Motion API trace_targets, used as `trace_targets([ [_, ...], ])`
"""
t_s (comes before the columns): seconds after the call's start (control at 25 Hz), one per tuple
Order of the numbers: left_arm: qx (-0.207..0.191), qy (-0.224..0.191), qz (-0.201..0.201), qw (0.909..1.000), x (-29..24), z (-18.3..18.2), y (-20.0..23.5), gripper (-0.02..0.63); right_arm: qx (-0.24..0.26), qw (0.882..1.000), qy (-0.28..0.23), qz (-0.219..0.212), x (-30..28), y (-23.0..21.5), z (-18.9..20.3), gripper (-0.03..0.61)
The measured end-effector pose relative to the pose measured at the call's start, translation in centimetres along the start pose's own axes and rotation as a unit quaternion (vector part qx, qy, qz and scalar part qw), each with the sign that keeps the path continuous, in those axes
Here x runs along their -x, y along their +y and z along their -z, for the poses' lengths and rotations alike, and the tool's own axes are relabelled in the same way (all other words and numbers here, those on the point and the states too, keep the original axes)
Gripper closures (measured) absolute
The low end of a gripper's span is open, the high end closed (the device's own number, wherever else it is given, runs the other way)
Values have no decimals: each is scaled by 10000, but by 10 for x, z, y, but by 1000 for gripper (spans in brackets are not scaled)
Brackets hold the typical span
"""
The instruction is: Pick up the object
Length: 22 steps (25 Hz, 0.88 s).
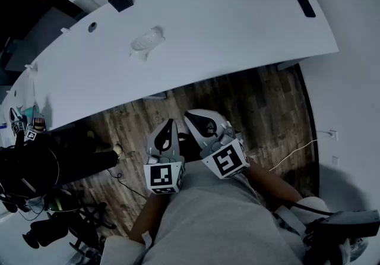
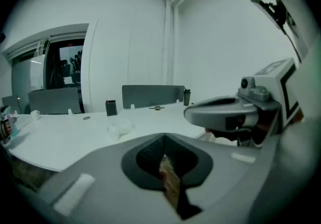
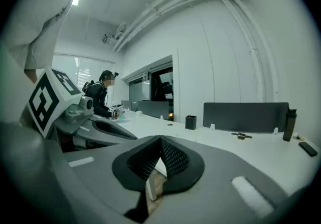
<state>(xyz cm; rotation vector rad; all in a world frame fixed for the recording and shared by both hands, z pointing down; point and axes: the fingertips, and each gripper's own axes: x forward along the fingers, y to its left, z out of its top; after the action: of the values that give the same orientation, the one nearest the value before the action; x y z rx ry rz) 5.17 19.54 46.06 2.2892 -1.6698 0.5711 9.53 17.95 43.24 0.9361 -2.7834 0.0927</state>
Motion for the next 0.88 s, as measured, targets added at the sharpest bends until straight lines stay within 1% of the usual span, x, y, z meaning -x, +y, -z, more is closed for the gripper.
trace_targets([
  [0.12, -21, -48, 0, 10000, -14, -12, 1, 612, 40, 10000, 47, 50, -2, -18, 2, 577],
  [0.28, 6, 39, -1, 10000, -24, -7, 3, 612, -1, 9998, 16, 179, 0, -29, 6, 577],
  [0.52, -6, 55, 261, 9996, -58, -14, 7, 612, 47, 9992, 212, 341, -4, -48, 13, 577],
  [0.68, 160, 98, 367, 9991, -80, -17, 27, 612, -9, 9981, 421, 460, -21, -60, 14, 577],
  [0.88, 135, 93, 488, 9987, -107, -27, 60, 612, 196, 9974, 650, 250, -60, -62, 6, 577],
])
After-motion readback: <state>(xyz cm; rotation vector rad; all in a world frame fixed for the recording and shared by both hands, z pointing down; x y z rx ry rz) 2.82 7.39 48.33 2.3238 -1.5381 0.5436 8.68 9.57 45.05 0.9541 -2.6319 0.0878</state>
